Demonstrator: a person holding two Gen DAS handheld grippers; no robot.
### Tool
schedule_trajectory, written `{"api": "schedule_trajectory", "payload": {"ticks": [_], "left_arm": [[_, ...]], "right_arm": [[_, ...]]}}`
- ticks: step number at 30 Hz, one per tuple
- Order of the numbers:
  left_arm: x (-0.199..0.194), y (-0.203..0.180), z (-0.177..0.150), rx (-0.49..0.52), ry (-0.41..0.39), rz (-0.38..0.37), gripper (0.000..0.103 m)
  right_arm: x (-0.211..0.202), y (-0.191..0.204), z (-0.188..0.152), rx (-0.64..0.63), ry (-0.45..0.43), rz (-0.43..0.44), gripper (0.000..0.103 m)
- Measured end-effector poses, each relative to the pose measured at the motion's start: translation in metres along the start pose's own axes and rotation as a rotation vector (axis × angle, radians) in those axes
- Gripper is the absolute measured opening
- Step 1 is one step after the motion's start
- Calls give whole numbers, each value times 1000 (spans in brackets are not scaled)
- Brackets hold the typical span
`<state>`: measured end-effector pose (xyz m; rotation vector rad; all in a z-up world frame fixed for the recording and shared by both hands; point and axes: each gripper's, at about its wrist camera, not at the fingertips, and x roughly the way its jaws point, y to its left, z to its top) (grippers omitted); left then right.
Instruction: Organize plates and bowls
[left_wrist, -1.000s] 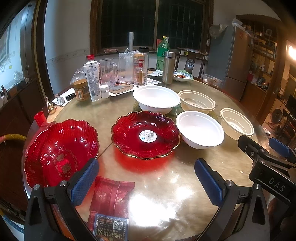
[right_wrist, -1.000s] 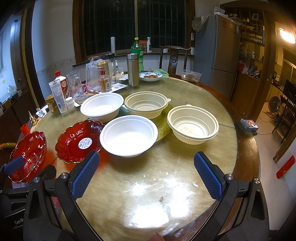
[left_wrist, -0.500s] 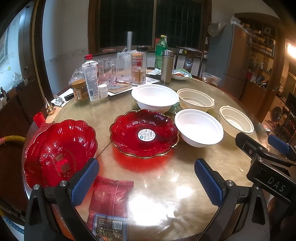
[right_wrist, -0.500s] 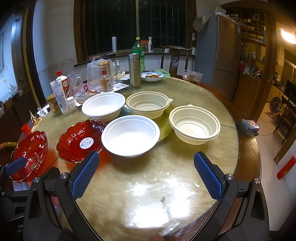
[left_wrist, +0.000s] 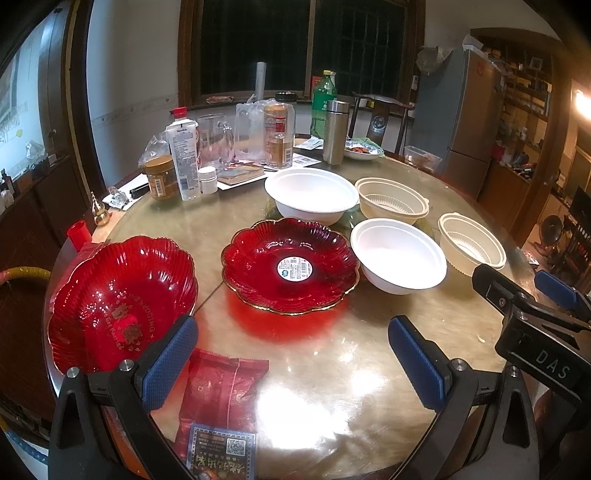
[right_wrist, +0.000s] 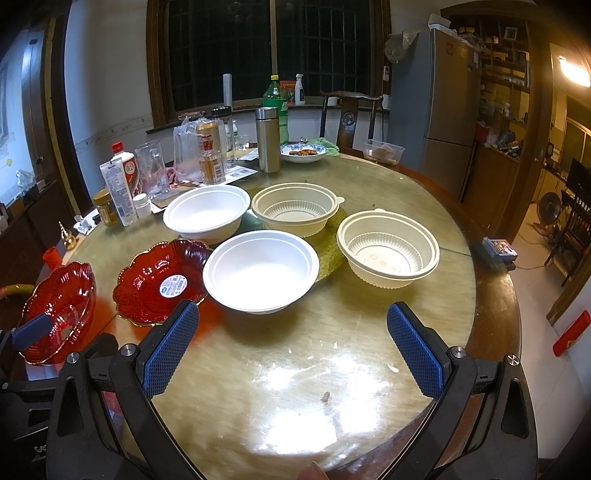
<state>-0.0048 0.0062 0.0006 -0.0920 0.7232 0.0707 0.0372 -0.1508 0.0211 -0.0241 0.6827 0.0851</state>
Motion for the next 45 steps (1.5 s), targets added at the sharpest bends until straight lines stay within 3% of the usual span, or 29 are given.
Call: {"api": "schedule_trajectory", "payload": {"ticks": [10,15,22,26,31,33,38,42,45], "left_arm": [[-36,44,6,-64,-99,-10,103],[-48,97,4,-118,-148,103,103],[-29,200,-7,-353,-9,185,103],[-21,233,-17,-442,33,215,103],[5,252,-21,-505,107,194,103],[13,257,-21,-518,125,196,102],[30,261,-21,-540,146,212,100],[40,264,-22,-545,174,222,87],[47,263,-23,-532,195,254,69]], "right_arm": [[1,11,2,-2,4,66,103],[8,33,4,-1,41,176,103],[40,96,1,12,285,616,102],[52,132,-4,-16,335,702,98],[79,156,-12,57,449,781,77],[92,162,-17,89,500,789,59],[113,171,-24,166,555,798,48],[125,174,-23,174,571,774,44],[136,178,-23,177,590,760,38]]}}
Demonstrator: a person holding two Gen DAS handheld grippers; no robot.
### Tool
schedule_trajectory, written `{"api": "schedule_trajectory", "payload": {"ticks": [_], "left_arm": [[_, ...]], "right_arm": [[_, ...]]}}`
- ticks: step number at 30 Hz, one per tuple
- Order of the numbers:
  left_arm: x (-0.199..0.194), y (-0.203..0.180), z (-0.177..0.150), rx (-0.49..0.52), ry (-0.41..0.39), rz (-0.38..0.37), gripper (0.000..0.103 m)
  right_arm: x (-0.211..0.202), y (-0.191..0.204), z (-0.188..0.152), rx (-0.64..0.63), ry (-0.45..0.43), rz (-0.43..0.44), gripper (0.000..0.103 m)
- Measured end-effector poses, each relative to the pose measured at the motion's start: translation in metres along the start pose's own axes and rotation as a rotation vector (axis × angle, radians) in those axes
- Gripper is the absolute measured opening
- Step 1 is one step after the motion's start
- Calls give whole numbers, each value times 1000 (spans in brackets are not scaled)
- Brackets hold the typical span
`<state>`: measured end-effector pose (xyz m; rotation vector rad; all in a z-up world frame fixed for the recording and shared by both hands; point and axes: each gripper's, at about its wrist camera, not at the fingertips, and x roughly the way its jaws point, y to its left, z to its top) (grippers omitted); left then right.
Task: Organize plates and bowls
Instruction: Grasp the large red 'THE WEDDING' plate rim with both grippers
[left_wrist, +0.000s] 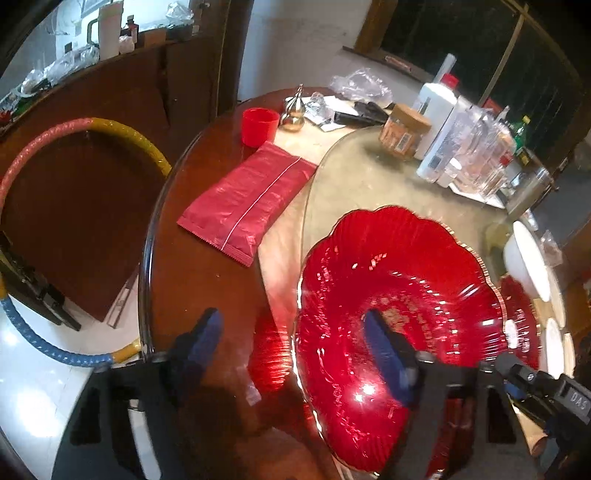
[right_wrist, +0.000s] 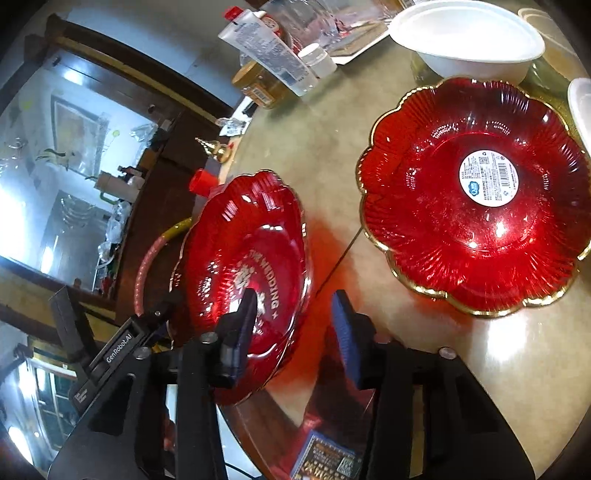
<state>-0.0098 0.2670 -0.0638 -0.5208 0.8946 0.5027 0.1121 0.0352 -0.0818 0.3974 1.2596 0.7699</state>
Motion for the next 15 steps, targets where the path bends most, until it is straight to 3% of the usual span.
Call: {"api": "schedule_trajectory", "payload": {"ticks": [1,5,7,10,15], "left_arm": [[3,0,0,5,10,12,60],[11,1,-3,4,27,6,34],[9,-1,-4,15,23,-27,14],[4,-6,-4,37,4,-12,13],[-2,-5,-1,39,-9,-28,13]], "right_arm": [[2,0,2,-3,3,-10,38],[15,0,5,-17,27,-58,16],[16,6,4,-44,26,-73,14],[18,13,3,-78,18,-124,13],[14,17,5,-89,-3,-114,12]]}}
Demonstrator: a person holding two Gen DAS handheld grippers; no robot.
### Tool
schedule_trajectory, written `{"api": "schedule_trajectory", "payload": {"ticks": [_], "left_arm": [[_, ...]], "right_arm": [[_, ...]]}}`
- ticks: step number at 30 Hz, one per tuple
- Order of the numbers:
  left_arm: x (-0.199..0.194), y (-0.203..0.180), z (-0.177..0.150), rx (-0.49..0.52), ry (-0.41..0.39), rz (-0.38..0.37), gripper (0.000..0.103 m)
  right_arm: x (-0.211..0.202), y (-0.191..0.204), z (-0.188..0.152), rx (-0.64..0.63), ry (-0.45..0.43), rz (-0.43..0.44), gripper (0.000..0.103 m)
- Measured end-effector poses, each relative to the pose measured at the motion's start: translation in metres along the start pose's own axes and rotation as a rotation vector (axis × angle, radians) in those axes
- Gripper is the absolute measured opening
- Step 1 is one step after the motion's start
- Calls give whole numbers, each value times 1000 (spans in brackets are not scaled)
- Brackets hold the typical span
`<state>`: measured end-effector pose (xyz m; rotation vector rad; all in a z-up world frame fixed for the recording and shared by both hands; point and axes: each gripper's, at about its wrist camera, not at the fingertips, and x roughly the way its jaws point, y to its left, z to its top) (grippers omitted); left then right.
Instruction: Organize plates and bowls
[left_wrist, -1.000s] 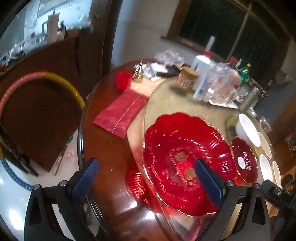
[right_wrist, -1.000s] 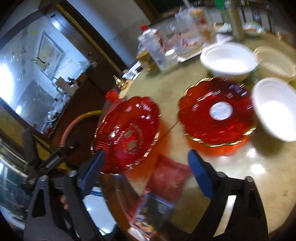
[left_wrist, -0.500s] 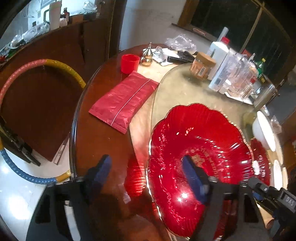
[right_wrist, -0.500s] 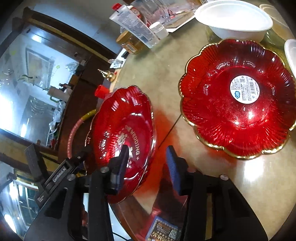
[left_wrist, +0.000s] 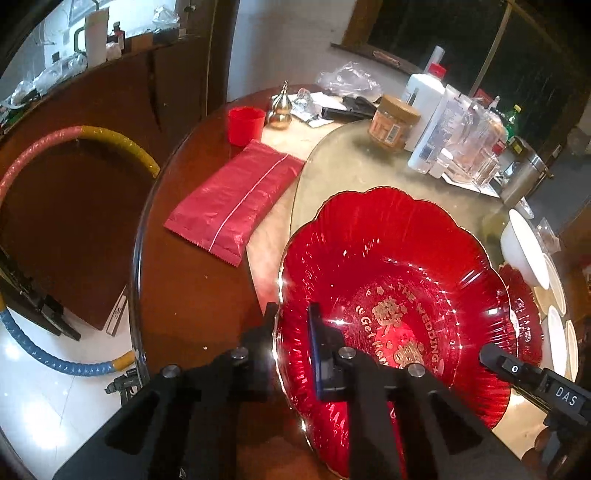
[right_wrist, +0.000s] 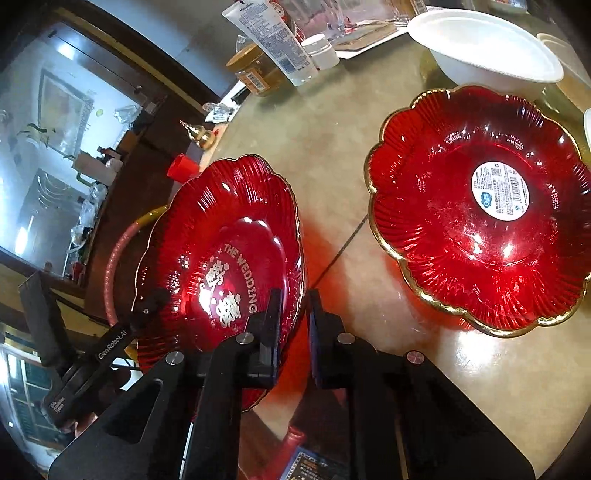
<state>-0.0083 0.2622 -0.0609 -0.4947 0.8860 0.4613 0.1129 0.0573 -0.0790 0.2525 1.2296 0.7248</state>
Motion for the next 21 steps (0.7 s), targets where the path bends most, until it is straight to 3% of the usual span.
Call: {"api": "schedule_trajectory", "payload": {"ticks": [5,21], "left_arm": [[-10,-1,5,1,-40,-4,13],[5,-2,4,7,1,16,15]], "right_arm": [[-11,9,5,-20,-35,0,12],[5,11,10,-7,1,-8,12]]}}
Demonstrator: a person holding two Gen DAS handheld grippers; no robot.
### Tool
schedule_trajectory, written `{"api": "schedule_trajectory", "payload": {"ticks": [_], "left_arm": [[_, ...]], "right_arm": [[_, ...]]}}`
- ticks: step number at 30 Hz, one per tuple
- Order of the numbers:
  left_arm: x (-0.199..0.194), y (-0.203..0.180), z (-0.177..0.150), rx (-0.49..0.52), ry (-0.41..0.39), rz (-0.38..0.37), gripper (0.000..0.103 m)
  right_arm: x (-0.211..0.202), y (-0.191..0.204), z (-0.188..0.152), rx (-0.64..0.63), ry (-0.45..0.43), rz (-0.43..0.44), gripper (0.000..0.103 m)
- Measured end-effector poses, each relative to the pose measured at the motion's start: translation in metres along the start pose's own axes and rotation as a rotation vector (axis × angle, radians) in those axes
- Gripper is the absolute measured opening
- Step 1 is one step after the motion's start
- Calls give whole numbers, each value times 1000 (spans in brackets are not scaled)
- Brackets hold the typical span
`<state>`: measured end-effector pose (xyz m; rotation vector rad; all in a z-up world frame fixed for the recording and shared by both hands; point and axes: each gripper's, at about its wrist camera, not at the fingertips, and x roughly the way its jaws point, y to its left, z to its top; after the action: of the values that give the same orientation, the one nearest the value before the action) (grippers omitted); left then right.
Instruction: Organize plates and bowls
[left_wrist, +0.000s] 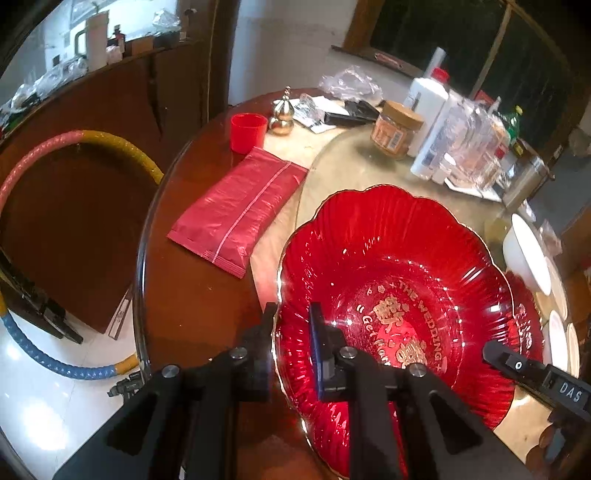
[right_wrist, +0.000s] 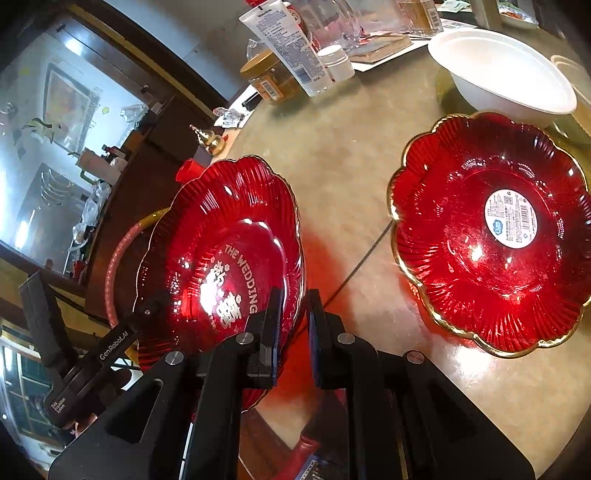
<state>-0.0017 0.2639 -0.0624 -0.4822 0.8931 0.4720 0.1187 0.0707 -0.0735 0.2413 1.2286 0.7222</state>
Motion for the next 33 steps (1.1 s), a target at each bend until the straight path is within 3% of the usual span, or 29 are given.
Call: {"api": "schedule_trajectory", "payload": {"ticks": [6,8,9,10,17,18,20,27,33], "left_arm": [[13,-1,-3,7,42,8,22],[12,0,-4,-3,39,4,41],[12,1,-4,-16,45,4,67],[9,2,-4,-29,38,-3,82],[-12,14,-4,-71,-22,-17,82],[-15,17,-4,-78,-29,-16,82],[-20,23,-4,-100,-43,-10,82],[-56,34,0,-154,-138,-24,83],[-98,19,2,-113,-259,-50,84]], "right_arm": [[3,0,0,10,41,-36,16],[3,1,-1,12,57,-40,16],[3,2,-1,11,62,-47,16],[2,3,-2,9,68,-61,16],[-22,1,-3,14,9,-88,29],[-25,0,-4,15,0,-92,40],[-34,-4,-6,29,-23,-93,51],[-65,-22,-13,95,-80,-68,51],[-84,-33,-19,156,-105,-39,53]]}}
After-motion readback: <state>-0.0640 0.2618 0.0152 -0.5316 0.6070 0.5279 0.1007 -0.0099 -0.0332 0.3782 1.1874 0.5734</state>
